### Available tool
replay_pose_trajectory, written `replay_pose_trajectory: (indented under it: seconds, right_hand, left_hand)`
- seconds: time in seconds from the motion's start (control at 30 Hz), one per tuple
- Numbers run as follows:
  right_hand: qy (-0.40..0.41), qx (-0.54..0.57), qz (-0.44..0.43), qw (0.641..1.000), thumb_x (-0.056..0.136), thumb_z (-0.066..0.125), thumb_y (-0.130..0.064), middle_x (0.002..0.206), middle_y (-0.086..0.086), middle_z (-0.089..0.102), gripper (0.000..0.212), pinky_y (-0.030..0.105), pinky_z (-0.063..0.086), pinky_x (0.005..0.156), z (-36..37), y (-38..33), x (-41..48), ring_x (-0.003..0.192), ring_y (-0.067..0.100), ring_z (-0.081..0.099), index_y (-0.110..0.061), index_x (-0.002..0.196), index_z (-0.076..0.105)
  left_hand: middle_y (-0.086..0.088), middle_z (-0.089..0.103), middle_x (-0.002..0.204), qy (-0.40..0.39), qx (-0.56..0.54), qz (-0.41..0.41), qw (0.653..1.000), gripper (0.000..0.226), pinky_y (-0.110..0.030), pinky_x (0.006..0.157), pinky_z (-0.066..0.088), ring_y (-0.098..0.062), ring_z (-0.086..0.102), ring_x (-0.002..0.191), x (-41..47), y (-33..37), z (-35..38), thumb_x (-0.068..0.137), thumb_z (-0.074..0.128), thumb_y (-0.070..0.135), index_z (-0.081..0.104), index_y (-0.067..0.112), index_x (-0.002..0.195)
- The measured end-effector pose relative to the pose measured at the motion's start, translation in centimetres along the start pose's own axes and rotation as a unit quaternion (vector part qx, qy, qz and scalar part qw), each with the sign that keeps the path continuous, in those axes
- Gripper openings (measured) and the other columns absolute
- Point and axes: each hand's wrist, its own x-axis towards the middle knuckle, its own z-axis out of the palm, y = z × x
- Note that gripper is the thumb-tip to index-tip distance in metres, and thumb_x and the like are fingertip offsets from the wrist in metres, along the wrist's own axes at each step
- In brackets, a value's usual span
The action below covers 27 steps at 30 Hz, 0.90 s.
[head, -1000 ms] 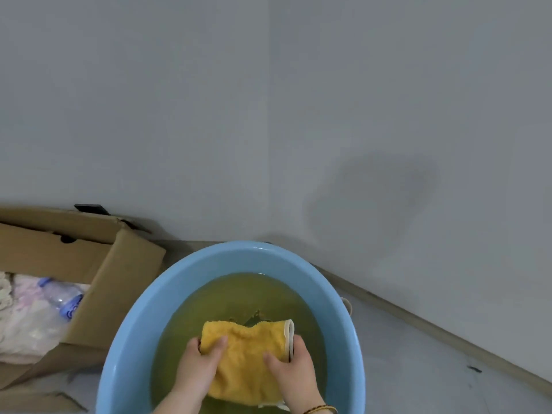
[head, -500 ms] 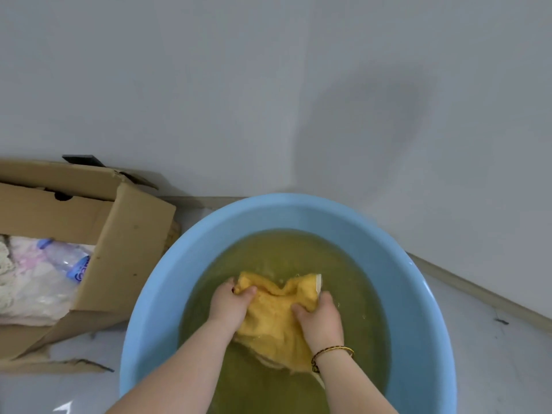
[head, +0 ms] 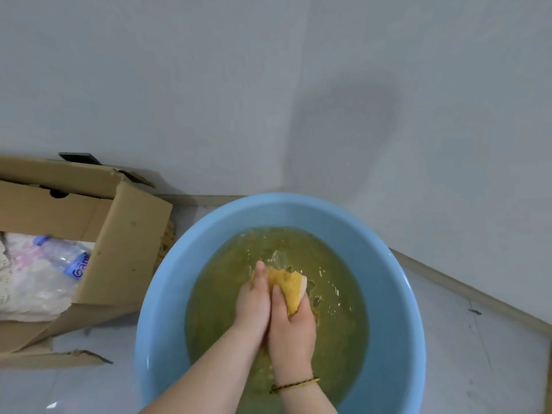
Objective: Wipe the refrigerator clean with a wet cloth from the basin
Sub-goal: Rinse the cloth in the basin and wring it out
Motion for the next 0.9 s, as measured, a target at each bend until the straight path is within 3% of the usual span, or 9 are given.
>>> replay_pose_trajectory:
  seconds: [0.1,0.23,0.33,0.43,0.53,0.6,0.7,0.83,0.9]
  right_hand:
    - [0.03,0.045,0.032,0.998,0.093,0.046,-0.035,0.071,-0.006,0.059,0.022,0.028,0.043,0.071,-0.3,-0.4,1.7,0.074,0.016,0.057,-0.019,0.085,0.058]
    - [0.033,0.026,-0.008,0.999,0.093,0.047,-0.031,0.062,-0.008,0.055,0.028,0.025,0.041,0.061,0.2,0.0,0.4,0.062,0.009,0.052,-0.023,0.067,0.05]
    - [0.045,-0.021,-0.037,0.998,0.093,0.046,-0.03,0.061,-0.007,0.055,0.03,0.027,0.04,0.059,-0.3,1.0,0.2,0.064,0.016,0.053,-0.026,0.064,0.047]
    - [0.039,-0.103,-0.015,0.994,0.096,0.039,-0.036,0.062,-0.003,0.05,0.034,0.024,0.034,0.052,-1.4,1.4,2.4,0.06,0.015,0.049,-0.022,0.065,0.045]
    - [0.037,-0.134,0.042,0.989,0.096,0.036,-0.041,0.068,-0.003,0.053,0.033,0.025,0.036,0.056,-2.3,2.3,4.4,0.062,0.01,0.049,-0.021,0.073,0.048]
    - [0.021,-0.086,0.066,0.994,0.095,0.042,-0.039,0.07,-0.003,0.053,0.028,0.025,0.038,0.057,-2.7,3.1,4.8,0.064,0.009,0.049,-0.022,0.073,0.048]
    - [-0.065,0.018,0.073,0.995,0.092,0.053,-0.023,0.073,-0.003,0.054,0.015,0.022,0.042,0.063,-3.0,4.2,4.5,0.068,0.01,0.051,-0.02,0.077,0.052]
    - [-0.097,-0.029,0.088,0.991,0.091,0.054,-0.013,0.075,-0.006,0.053,0.02,0.018,0.042,0.062,-3.1,5.5,5.1,0.074,0.012,0.054,-0.021,0.073,0.048]
    - [-0.085,-0.043,0.098,0.991,0.09,0.056,-0.014,0.078,-0.008,0.054,0.014,0.023,0.043,0.071,-3.0,5.8,5.5,0.078,0.012,0.054,-0.02,0.078,0.051]
  left_hand:
    - [-0.004,0.058,0.083,-0.003,0.057,0.022,0.998,0.048,-0.035,0.077,0.045,-0.022,0.055,0.085,-0.9,0.2,0.6,0.094,0.025,0.048,0.055,0.013,0.086]
    - [-0.01,0.055,0.07,0.004,0.096,0.053,0.994,0.053,-0.038,0.075,0.048,-0.025,0.055,0.073,-0.2,0.5,0.1,0.095,0.026,0.045,0.05,0.007,0.067]
    - [-0.011,0.061,0.095,-0.014,0.084,0.009,0.996,0.054,-0.036,0.086,0.045,-0.027,0.057,0.092,-0.1,-0.4,0.2,0.093,0.028,0.048,0.058,0.003,0.097]
    - [-0.011,0.049,0.13,-0.033,0.093,-0.043,0.994,0.061,-0.038,0.099,0.038,-0.029,0.046,0.118,-0.1,-1.2,1.0,0.091,0.03,0.053,0.041,0.008,0.132]
    - [-0.014,0.045,0.135,-0.03,0.076,-0.076,0.994,0.065,-0.04,0.098,0.039,-0.032,0.044,0.121,1.2,-1.3,0.6,0.089,0.034,0.055,0.036,0.01,0.135]
    - [-0.014,0.044,0.136,-0.019,0.074,-0.08,0.994,0.066,-0.04,0.097,0.04,-0.033,0.044,0.122,2.2,-1.7,-0.7,0.087,0.041,0.054,0.036,0.01,0.136]
    - [-0.012,0.05,0.131,-0.02,0.083,-0.067,0.994,0.065,-0.042,0.097,0.043,-0.032,0.05,0.115,3.7,-2.7,-2.7,0.082,0.054,0.049,0.042,0.011,0.132]
    - [-0.014,0.053,0.127,0.002,0.105,-0.089,0.99,0.06,-0.042,0.099,0.041,-0.034,0.05,0.115,5.5,-3.6,-4.2,0.083,0.06,0.04,0.044,0.007,0.131]
    - [-0.016,0.057,0.12,0.021,0.103,-0.092,0.99,0.055,-0.044,0.098,0.042,-0.035,0.053,0.11,6.1,-3.9,-4.5,0.084,0.061,0.036,0.048,0.004,0.127]
